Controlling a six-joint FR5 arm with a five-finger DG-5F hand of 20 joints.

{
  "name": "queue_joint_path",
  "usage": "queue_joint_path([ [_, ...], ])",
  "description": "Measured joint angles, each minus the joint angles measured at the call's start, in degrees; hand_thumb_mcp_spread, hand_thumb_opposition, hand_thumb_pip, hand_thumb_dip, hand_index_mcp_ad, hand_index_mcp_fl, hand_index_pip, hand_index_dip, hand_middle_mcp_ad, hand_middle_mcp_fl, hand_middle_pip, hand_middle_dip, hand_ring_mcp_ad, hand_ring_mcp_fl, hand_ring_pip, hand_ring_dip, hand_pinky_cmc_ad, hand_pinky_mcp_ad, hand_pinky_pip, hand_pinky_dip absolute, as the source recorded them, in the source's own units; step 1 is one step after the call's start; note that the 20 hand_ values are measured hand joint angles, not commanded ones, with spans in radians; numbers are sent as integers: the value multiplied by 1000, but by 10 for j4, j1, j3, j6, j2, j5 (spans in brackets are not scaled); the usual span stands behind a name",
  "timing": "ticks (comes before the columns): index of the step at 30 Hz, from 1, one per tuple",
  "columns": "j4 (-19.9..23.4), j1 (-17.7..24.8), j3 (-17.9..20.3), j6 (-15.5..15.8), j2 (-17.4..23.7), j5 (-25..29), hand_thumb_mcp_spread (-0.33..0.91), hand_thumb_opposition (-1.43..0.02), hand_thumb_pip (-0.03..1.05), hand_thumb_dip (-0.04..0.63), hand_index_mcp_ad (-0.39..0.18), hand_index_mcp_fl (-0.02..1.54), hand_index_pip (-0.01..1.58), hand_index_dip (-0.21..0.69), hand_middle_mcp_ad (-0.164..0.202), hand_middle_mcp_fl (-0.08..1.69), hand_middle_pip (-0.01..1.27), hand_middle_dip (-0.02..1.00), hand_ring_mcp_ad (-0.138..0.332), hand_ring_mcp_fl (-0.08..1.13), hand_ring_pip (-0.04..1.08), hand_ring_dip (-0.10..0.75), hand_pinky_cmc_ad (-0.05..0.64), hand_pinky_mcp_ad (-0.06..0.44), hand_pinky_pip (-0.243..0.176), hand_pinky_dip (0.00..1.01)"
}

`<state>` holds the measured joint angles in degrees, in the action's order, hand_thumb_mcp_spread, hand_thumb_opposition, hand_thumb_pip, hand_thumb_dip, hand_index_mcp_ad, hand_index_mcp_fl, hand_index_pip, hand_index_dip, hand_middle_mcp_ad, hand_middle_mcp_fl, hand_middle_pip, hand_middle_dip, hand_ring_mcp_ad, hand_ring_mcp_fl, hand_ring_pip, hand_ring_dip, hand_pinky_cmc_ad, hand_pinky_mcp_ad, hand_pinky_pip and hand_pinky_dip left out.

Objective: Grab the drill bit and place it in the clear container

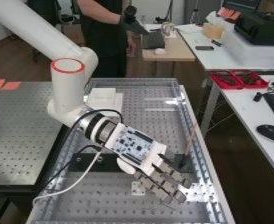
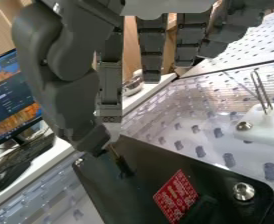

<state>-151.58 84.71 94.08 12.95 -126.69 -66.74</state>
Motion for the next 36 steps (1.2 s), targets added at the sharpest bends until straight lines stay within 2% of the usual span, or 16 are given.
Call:
queue_joint_path([
  [4,-2,-1,-1,1,-1,0,456,-916,571,379,-141,620,918,389,101,195,141,197,176,77,108,-14,195,108,-87,126],
  [6,-3,-2,-2,2,-1,-1,456,-915,531,372,-141,620,918,389,101,197,141,197,175,77,108,-14,195,105,-87,126],
  [13,-3,-3,-5,8,-2,-2,456,-901,531,358,-141,637,920,389,98,197,141,197,176,77,110,-14,195,108,-87,126],
  [22,-2,-4,-10,13,-3,-2,508,-911,499,337,-141,744,990,379,98,201,141,197,176,77,108,-14,197,108,-87,122],
  [30,-3,-4,-10,12,-2,-2,525,-922,490,333,-141,735,995,393,99,213,143,204,175,84,108,-14,202,105,-87,126],
  [36,1,-4,-8,12,0,-1,524,-918,494,333,-141,686,923,393,98,209,143,204,175,91,110,-14,213,105,-87,126],
])
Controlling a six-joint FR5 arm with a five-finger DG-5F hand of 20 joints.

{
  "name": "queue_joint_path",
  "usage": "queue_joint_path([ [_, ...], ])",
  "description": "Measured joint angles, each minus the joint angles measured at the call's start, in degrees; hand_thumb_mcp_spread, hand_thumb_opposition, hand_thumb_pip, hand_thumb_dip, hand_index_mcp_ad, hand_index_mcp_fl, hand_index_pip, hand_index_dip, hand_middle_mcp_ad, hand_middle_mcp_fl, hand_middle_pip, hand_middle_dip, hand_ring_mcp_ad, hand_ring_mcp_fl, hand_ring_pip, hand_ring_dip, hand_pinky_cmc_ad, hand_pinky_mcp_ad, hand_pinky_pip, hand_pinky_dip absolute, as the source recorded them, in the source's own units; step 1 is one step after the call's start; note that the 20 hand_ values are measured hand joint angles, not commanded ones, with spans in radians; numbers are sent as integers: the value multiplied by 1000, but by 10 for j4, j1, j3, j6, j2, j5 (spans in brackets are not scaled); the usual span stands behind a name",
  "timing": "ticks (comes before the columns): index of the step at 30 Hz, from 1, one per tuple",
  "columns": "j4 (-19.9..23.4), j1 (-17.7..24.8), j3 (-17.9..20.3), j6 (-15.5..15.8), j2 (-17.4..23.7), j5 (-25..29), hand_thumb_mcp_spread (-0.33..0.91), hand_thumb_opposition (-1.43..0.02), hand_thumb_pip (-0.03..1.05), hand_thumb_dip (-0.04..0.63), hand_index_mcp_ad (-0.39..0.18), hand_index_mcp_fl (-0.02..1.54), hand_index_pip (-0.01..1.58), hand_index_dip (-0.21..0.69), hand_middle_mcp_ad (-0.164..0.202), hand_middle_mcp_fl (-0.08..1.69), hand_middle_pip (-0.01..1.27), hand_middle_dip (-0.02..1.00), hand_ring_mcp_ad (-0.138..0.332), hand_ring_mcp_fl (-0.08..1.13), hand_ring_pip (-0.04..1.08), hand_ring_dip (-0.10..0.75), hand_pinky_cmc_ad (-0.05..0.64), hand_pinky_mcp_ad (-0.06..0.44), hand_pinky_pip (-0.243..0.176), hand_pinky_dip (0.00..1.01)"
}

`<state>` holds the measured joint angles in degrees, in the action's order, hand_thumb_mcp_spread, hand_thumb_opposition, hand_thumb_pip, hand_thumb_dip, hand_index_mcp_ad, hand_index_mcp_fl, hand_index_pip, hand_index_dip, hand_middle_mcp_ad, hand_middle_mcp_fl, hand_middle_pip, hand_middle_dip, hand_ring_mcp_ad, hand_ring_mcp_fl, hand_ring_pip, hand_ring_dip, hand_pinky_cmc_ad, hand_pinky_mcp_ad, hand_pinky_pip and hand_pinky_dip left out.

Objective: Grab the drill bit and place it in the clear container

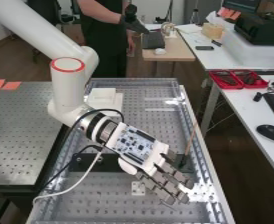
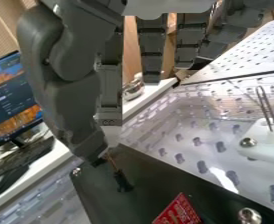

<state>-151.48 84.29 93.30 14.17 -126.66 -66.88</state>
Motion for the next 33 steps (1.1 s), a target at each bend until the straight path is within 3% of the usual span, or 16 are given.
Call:
queue_joint_path([
  [5,7,1,2,2,2,3,524,-929,497,333,-138,777,1007,391,98,213,143,204,175,91,110,-14,215,105,-87,126],
  [23,11,4,-1,23,13,3,536,-960,494,333,-138,831,984,393,101,246,143,204,176,110,112,-14,239,101,-89,127],
  [26,11,4,-2,34,21,1,536,-969,398,328,-138,934,983,394,98,258,143,204,178,113,112,-14,234,101,-87,127],
  [33,4,4,-3,54,47,-4,536,-969,398,328,-140,934,969,394,98,284,143,206,175,115,110,-7,253,101,-91,129],
])
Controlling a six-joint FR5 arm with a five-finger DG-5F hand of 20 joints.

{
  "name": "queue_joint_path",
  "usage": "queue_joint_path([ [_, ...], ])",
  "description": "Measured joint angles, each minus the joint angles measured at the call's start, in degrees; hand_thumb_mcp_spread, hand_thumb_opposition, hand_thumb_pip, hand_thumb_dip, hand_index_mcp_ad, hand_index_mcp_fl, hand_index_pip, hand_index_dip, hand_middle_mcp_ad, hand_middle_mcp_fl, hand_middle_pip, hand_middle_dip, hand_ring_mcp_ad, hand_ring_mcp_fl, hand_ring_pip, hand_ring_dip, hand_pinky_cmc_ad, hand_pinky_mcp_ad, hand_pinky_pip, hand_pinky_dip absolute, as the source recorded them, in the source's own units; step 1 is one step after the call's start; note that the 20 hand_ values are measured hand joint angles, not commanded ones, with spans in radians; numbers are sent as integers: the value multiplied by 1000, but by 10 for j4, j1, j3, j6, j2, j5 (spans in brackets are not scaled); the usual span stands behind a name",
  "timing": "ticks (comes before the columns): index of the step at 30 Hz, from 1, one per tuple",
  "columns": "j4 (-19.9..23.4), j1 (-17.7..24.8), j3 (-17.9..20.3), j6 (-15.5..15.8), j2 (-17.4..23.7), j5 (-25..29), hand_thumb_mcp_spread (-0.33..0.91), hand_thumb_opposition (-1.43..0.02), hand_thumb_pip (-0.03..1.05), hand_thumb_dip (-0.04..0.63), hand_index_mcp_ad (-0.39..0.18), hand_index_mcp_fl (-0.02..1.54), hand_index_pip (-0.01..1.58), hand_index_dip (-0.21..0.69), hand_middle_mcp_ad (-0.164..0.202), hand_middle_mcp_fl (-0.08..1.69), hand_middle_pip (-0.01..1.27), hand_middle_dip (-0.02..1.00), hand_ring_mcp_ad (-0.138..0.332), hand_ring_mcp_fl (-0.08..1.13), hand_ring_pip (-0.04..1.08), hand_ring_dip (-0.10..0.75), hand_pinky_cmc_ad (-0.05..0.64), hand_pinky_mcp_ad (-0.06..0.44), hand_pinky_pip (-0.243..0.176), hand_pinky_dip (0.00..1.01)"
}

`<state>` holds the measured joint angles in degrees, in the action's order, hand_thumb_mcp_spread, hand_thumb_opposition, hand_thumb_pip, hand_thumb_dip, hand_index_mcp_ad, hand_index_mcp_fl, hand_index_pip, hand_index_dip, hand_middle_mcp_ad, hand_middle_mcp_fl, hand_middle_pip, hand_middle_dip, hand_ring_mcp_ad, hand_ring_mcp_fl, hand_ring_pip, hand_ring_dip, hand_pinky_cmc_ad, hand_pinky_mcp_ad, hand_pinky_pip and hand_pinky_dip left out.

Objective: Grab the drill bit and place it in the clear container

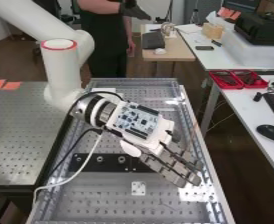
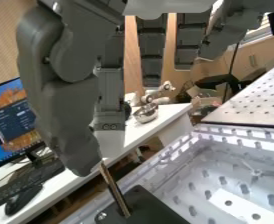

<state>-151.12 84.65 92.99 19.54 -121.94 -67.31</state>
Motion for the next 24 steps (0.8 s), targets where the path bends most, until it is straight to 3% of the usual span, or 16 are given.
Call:
queue_joint_path([
  [11,12,7,23,37,53,2,536,-974,398,328,-140,962,923,403,98,283,143,206,175,126,108,-5,251,101,-91,129],
  [24,57,59,83,78,130,-3,531,-974,401,328,-140,986,860,414,99,302,138,208,178,127,113,0,264,101,-89,129],
])
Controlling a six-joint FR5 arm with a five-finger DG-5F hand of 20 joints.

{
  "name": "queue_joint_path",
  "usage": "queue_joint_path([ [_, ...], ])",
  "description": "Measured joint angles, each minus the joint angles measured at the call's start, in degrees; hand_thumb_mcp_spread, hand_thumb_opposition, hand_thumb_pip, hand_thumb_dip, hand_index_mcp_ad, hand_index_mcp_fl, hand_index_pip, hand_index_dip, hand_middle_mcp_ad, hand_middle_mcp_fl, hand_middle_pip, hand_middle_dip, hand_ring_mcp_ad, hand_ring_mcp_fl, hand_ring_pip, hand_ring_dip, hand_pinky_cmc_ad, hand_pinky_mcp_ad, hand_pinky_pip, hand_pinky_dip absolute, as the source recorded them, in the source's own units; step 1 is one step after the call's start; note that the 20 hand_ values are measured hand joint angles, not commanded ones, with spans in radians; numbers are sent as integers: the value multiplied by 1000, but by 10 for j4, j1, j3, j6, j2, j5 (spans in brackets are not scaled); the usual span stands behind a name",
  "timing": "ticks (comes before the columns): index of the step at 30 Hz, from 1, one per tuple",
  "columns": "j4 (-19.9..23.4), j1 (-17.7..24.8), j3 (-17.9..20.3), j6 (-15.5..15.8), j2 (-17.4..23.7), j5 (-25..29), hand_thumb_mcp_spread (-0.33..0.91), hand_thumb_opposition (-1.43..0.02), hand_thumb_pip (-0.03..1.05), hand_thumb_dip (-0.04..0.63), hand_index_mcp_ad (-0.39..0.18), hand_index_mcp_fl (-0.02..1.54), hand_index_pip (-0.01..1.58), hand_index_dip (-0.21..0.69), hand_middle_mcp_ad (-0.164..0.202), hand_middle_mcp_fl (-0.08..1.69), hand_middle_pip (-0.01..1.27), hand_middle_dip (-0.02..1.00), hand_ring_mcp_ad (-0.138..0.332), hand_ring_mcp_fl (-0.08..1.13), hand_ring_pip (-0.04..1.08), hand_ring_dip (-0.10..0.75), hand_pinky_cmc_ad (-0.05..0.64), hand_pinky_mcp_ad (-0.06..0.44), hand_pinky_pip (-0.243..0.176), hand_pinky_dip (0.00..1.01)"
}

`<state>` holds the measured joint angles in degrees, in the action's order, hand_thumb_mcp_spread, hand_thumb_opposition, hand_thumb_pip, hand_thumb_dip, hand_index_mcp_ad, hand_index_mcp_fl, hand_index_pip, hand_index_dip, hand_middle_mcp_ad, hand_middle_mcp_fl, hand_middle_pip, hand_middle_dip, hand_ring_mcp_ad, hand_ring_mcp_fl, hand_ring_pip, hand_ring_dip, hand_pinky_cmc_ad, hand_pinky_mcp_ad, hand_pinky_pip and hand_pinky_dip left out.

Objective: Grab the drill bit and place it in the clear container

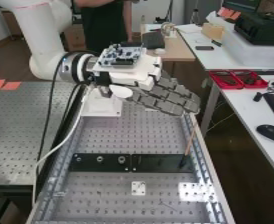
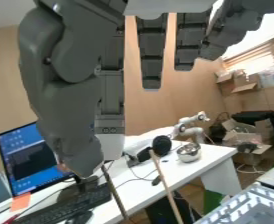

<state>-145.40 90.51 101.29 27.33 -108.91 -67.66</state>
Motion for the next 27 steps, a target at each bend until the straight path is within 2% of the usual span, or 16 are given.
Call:
queue_joint_path([
  [7,14,26,18,5,18,-11,534,-984,398,328,-138,1007,845,414,99,302,138,208,176,131,113,7,262,101,-93,129],
  [13,14,51,26,-2,23,-30,534,-984,401,328,-141,1011,827,414,91,300,138,208,176,134,110,7,262,101,-89,129],
  [27,-6,92,8,-37,-8,-79,534,-984,398,328,-141,1011,827,414,91,316,138,208,176,143,110,5,267,101,-89,127],
])
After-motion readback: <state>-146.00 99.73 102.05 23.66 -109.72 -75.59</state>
